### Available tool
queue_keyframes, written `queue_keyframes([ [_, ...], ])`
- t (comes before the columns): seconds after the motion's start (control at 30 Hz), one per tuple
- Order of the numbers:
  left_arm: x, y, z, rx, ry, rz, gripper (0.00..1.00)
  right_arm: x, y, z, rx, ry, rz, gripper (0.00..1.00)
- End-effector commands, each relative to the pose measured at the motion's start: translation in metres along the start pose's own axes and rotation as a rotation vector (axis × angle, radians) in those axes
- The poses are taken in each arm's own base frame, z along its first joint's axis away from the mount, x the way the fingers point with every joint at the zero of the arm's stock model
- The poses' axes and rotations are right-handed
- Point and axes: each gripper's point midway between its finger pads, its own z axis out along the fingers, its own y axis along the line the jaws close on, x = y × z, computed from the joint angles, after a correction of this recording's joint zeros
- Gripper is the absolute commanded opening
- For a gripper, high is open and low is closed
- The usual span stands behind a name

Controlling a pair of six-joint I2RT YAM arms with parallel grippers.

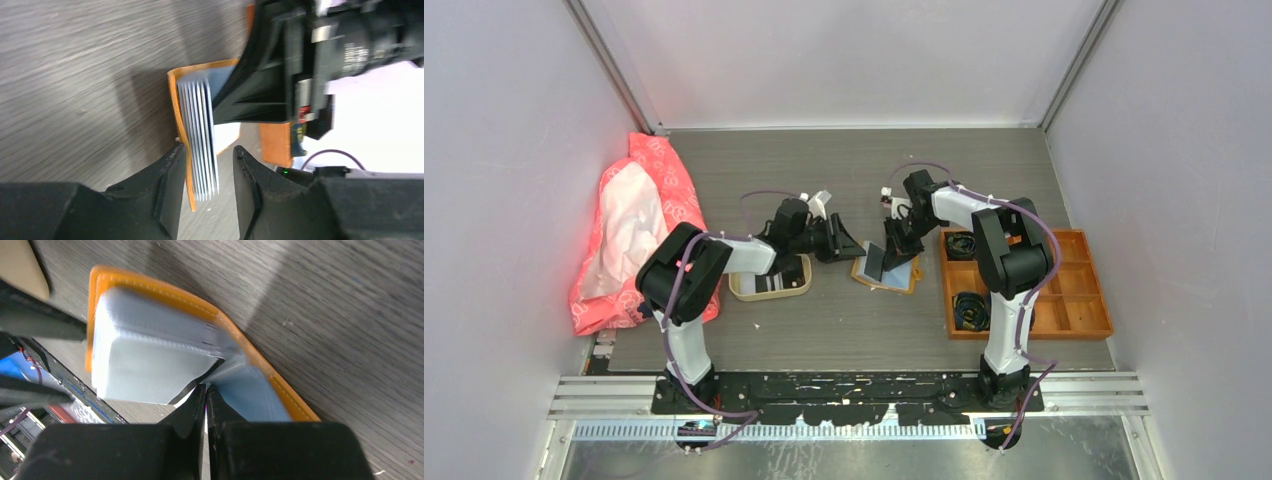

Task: Put the credit cards into the card holder
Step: Close the card holder at the center of the board.

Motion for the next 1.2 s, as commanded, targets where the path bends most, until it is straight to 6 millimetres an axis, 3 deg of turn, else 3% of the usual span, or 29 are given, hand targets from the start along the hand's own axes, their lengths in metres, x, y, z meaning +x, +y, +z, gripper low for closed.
queue_keyframes([
  [0.0,-0.010,-0.067,-0.002,0.263,-0.040,0.064,0.40,-0.009,0.006,0.003,-0.012,-0.016,-0.041,0.10],
  [0.23,-0.005,-0.087,0.007,0.328,-0.019,0.064,0.39,-0.010,0.009,0.001,-0.022,-0.020,-0.045,0.10],
  [0.47,0.015,-0.083,0.021,0.306,0.023,0.075,0.39,-0.016,0.010,-0.011,0.016,-0.046,-0.076,0.11],
  [0.73,0.018,-0.077,0.027,0.303,-0.012,0.065,0.38,-0.031,-0.001,-0.049,0.192,-0.136,-0.211,0.12],
  [1.03,0.010,-0.067,0.041,0.270,-0.040,0.054,0.36,-0.044,-0.003,-0.090,0.322,-0.237,-0.315,0.17],
  [1.17,0.009,-0.058,0.047,0.227,-0.038,0.043,0.34,-0.049,0.001,-0.117,0.367,-0.316,-0.363,0.18],
])
